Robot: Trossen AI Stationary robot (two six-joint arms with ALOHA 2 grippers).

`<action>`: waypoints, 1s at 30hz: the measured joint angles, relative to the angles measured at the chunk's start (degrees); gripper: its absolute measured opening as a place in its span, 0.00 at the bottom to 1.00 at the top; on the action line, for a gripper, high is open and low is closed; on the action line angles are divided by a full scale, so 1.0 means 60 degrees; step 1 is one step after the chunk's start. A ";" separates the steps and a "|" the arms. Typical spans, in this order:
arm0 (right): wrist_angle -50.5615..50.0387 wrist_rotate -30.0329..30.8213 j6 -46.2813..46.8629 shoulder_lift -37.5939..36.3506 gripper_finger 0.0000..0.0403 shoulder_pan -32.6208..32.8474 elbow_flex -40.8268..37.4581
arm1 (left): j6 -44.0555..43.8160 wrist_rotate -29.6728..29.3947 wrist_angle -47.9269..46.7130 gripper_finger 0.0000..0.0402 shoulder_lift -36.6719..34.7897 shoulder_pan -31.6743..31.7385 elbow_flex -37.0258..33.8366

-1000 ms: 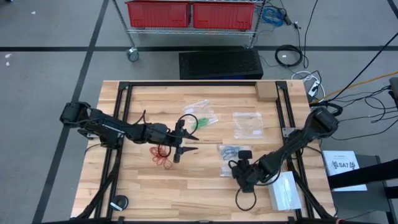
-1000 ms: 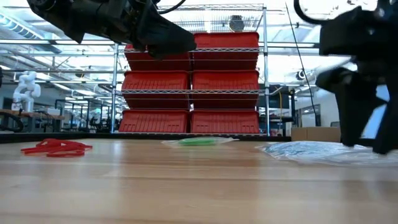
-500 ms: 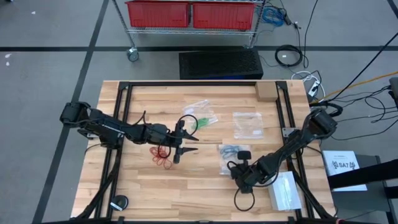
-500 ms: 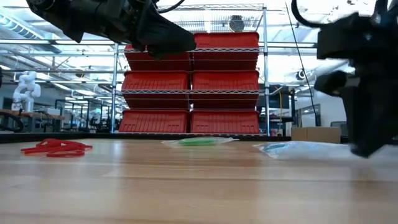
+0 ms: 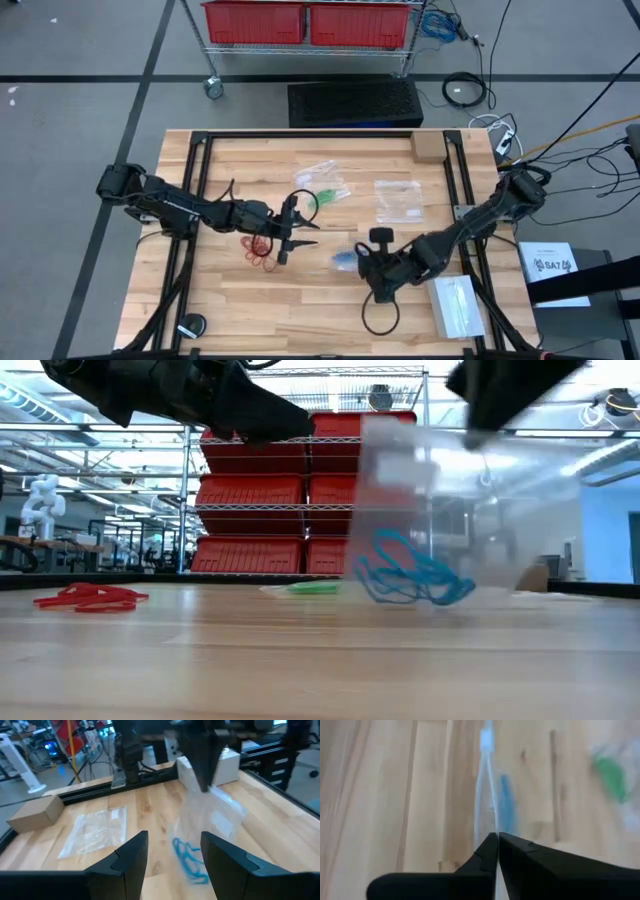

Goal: Sort rubber bands
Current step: Close the transparent zip bag

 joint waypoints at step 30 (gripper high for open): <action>-0.0773 0.0988 -0.1922 0.0000 0.00 -0.1085 0.1870 | -0.2332 -0.0525 0.1336 0.47 0.0011 -0.0694 0.0044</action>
